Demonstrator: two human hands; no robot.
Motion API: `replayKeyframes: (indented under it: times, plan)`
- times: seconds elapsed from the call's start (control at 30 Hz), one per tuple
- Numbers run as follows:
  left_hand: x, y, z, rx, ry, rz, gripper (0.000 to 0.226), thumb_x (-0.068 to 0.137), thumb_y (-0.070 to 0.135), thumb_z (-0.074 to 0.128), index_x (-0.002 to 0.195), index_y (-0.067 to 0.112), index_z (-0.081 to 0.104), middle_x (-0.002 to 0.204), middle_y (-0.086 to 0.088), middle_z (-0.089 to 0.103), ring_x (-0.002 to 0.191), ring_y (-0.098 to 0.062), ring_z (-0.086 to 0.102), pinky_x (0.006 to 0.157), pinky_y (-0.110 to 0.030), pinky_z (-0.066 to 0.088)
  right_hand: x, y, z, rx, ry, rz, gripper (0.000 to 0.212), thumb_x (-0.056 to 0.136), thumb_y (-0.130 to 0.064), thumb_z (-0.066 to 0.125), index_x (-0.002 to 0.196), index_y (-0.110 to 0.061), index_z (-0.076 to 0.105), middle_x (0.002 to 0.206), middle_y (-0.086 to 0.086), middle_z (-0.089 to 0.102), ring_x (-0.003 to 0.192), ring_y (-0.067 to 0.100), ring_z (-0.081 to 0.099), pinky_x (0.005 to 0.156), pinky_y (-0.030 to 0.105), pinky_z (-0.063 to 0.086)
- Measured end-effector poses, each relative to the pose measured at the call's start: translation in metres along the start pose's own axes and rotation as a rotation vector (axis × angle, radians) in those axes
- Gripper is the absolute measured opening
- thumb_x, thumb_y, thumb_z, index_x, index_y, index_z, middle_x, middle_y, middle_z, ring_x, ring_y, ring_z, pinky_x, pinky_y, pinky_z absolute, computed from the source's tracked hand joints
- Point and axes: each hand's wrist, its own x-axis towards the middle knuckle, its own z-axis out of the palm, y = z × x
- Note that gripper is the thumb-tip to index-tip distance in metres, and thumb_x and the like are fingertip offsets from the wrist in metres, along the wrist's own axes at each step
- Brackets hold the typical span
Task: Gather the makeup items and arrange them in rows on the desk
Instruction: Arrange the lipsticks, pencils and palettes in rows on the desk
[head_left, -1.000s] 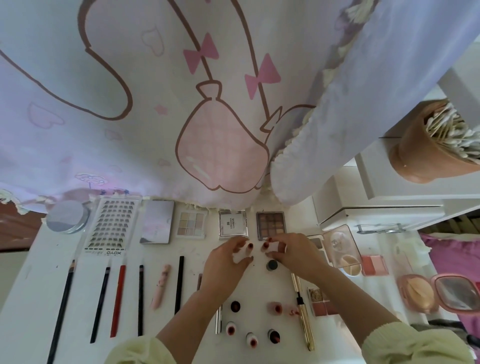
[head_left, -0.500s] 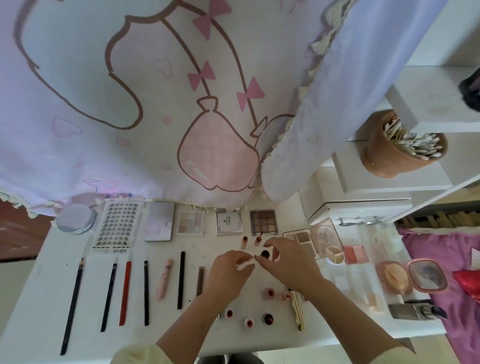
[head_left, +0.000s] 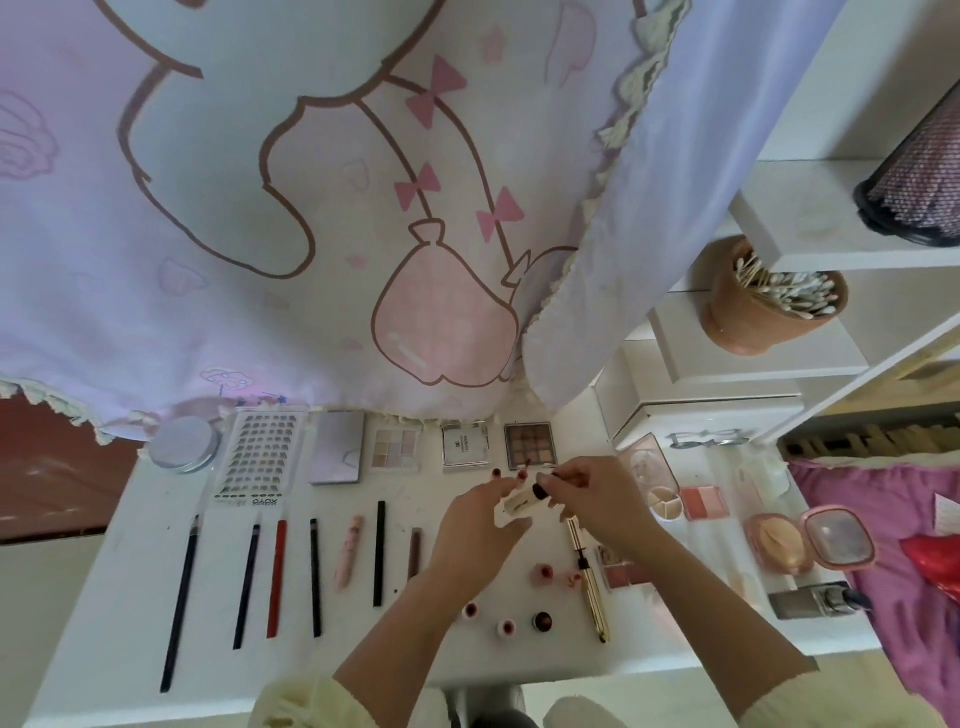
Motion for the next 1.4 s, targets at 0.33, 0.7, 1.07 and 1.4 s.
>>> replayKeyframes:
  times: [0.33, 0.7, 1.07, 1.4]
  plan:
    - [-0.014, 0.000, -0.016, -0.029, -0.007, 0.034, 0.030, 0.082, 0.042, 0.072, 0.107, 0.026, 0.066, 0.090, 0.017, 0.066, 0.081, 0.002, 0.058, 0.071, -0.010, 0.043, -0.016, -0.001, 0.000, 0.228, -0.085, 0.083, 0.026, 0.089, -0.031, 0.066, 0.073, -0.011, 0.071, 0.061, 0.004, 0.069, 0.044, 0.008, 0.056, 0.045, 0.018, 0.045]
    - [-0.020, 0.005, -0.019, -0.023, -0.136, 0.050, 0.025, 0.091, 0.041, 0.060, 0.084, 0.020, 0.071, 0.072, 0.002, 0.070, 0.065, -0.003, 0.062, 0.073, -0.029, 0.052, -0.019, 0.001, -0.001, 0.137, -0.082, 0.041, 0.041, 0.087, -0.039, 0.067, 0.064, -0.006, 0.065, 0.046, -0.003, 0.062, 0.036, 0.006, 0.051, 0.045, 0.018, 0.045]
    - [-0.020, 0.006, -0.032, -0.148, -0.173, 0.085, 0.024, 0.094, 0.038, 0.056, 0.090, 0.022, 0.074, 0.079, 0.008, 0.072, 0.064, 0.001, 0.062, 0.077, -0.022, 0.053, -0.014, 0.009, -0.001, 0.305, -0.157, -0.066, 0.008, 0.089, -0.017, 0.067, 0.093, -0.012, 0.070, 0.079, 0.006, 0.074, 0.066, 0.014, 0.069, 0.063, 0.023, 0.057]
    - [-0.017, 0.001, -0.029, -0.218, -0.145, 0.055, 0.023, 0.091, 0.040, 0.062, 0.098, 0.022, 0.075, 0.082, 0.009, 0.073, 0.071, -0.002, 0.065, 0.084, -0.030, 0.055, -0.013, 0.008, 0.001, 0.321, -0.153, -0.034, 0.009, 0.089, -0.020, 0.067, 0.087, -0.011, 0.070, 0.078, 0.005, 0.074, 0.071, 0.018, 0.072, 0.067, 0.023, 0.058]
